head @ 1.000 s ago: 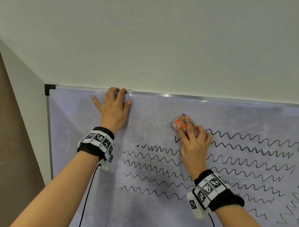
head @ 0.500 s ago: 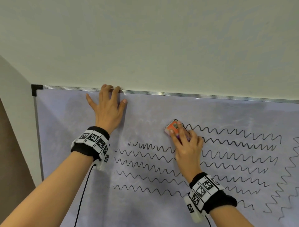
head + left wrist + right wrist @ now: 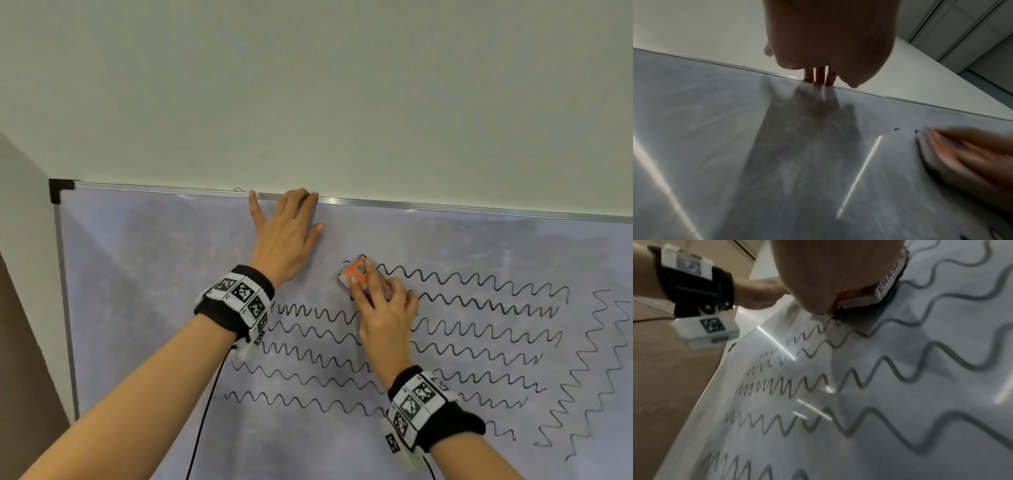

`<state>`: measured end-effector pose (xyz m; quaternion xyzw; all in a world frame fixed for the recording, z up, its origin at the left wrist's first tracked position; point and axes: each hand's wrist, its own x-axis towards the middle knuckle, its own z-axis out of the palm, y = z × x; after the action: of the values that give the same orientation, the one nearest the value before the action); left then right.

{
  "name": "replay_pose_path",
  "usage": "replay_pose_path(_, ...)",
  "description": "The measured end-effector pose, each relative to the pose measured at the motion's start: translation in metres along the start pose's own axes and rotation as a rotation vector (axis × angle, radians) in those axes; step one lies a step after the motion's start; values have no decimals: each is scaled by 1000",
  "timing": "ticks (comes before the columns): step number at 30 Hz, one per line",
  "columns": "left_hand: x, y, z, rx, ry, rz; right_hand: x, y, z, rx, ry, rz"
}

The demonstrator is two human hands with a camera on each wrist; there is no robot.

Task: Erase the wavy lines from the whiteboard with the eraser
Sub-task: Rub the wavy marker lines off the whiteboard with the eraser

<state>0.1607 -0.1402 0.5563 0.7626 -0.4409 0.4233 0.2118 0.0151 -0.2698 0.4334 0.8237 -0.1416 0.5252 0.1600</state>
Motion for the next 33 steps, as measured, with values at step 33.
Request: replay_pose_path(33, 0, 18, 1, -35, 38, -124, -43, 21, 0, -16, -81, -155)
